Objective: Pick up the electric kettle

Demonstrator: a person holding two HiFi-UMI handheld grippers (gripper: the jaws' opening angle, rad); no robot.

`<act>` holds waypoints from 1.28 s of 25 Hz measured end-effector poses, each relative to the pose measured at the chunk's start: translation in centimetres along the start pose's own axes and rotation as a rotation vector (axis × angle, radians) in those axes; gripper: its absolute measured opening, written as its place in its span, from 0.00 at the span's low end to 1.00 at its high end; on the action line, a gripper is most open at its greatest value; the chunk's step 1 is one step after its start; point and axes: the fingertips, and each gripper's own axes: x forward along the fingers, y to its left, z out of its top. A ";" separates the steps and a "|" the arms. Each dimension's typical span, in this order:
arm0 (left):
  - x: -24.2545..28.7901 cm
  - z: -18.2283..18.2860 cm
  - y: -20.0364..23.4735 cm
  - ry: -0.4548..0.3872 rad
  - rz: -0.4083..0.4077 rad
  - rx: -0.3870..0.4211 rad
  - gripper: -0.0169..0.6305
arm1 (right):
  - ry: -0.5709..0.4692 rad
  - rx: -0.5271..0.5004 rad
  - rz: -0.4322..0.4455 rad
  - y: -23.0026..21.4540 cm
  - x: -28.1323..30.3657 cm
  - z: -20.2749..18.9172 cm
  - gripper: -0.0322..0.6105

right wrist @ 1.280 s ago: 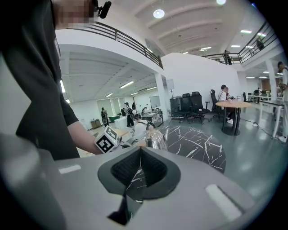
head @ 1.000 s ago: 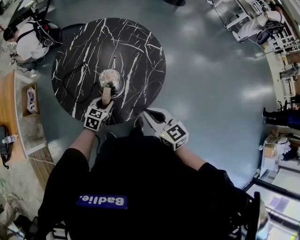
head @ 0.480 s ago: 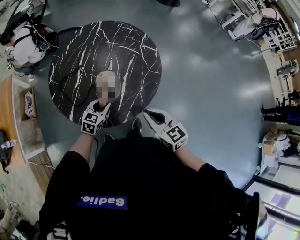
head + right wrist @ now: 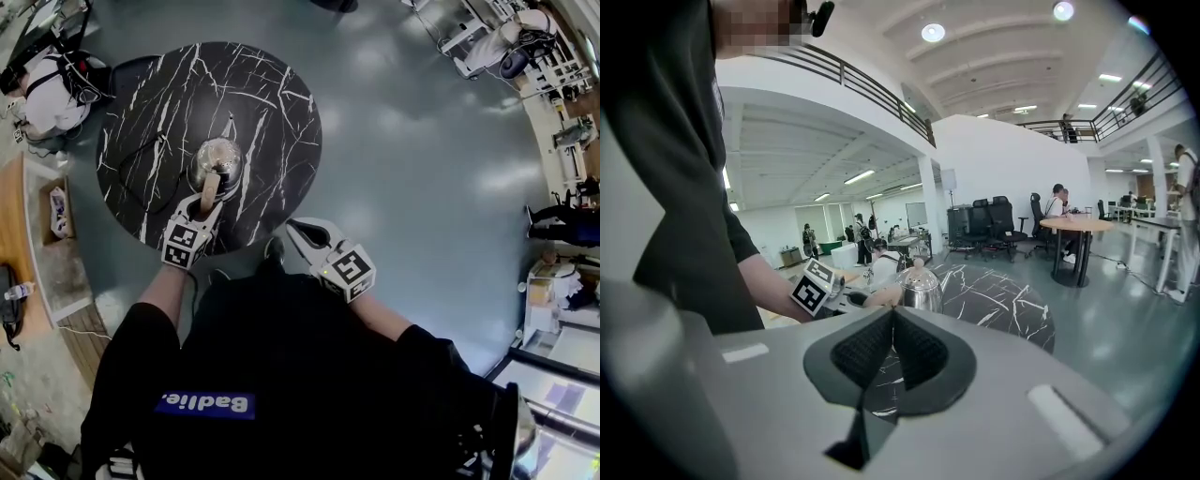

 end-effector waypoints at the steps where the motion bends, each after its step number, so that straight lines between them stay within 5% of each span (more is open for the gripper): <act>1: -0.1 0.4 0.0 -0.009 -0.001 0.006 0.19 | -0.001 -0.002 0.000 0.1 0.0 0.0 0.06; 15: -1.2 2.5 0.0 -0.048 -0.003 -0.001 0.19 | -0.005 0.000 0.004 0.5 0.3 0.1 0.06; 32: -7.4 11.5 -3.2 -0.202 -0.020 -0.059 0.19 | -0.080 0.008 0.024 0.8 1.1 2.6 0.06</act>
